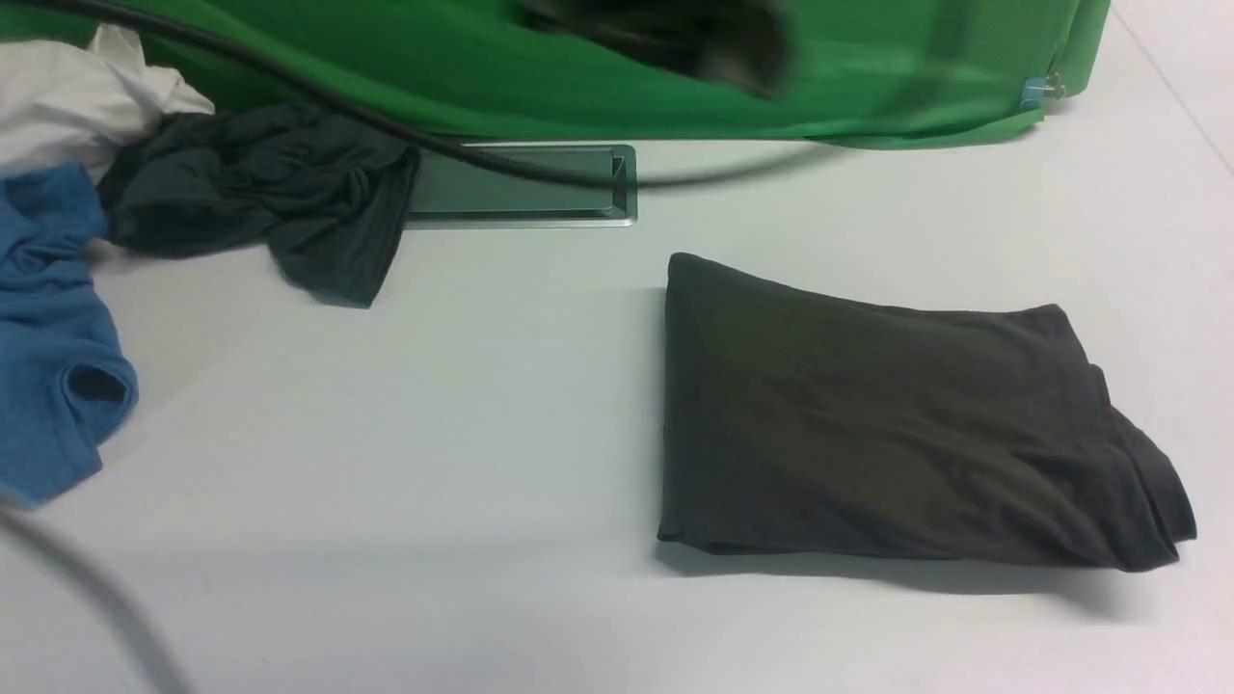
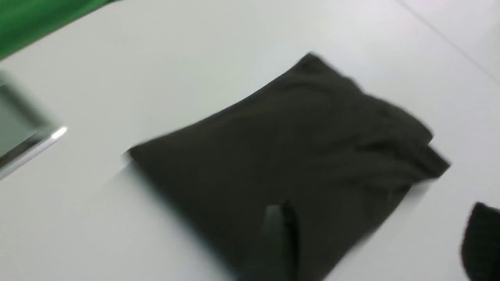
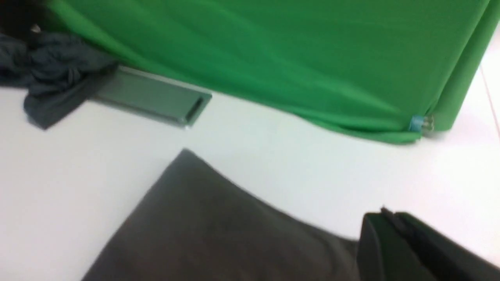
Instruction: Fold a long-sleeved shirt on a white desktop.
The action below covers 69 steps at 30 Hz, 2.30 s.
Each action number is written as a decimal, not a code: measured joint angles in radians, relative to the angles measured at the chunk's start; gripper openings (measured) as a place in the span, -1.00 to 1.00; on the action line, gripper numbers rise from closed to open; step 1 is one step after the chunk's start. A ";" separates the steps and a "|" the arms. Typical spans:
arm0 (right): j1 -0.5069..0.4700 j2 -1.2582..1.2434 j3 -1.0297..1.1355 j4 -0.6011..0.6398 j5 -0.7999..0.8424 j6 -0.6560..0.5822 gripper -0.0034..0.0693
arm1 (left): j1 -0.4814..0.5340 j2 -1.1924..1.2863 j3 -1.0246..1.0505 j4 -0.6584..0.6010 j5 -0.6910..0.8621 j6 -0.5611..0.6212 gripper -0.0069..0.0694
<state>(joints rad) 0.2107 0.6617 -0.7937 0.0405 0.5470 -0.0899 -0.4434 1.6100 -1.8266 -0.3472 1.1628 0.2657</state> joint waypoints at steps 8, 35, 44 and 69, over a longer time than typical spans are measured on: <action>0.000 -0.372 0.303 0.002 -0.345 0.022 -0.81 | 0.076 -0.319 0.362 -0.003 -0.036 -0.004 -0.67; 0.000 -0.576 0.469 0.004 -0.400 0.024 -0.29 | 0.076 -1.107 1.175 -0.017 -0.318 -0.118 -0.77; 0.000 -0.576 0.469 0.004 -0.401 0.024 -0.26 | 0.078 -1.137 1.177 0.040 -0.345 -0.059 -0.77; 0.000 -0.577 0.469 0.005 -0.403 0.025 -0.25 | 0.374 -1.612 1.833 0.272 -0.887 -0.122 -0.77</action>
<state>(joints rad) 0.2107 0.0844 -0.3250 0.0458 0.1436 -0.0653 -0.0689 -0.0018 0.0068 -0.0755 0.2756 0.1434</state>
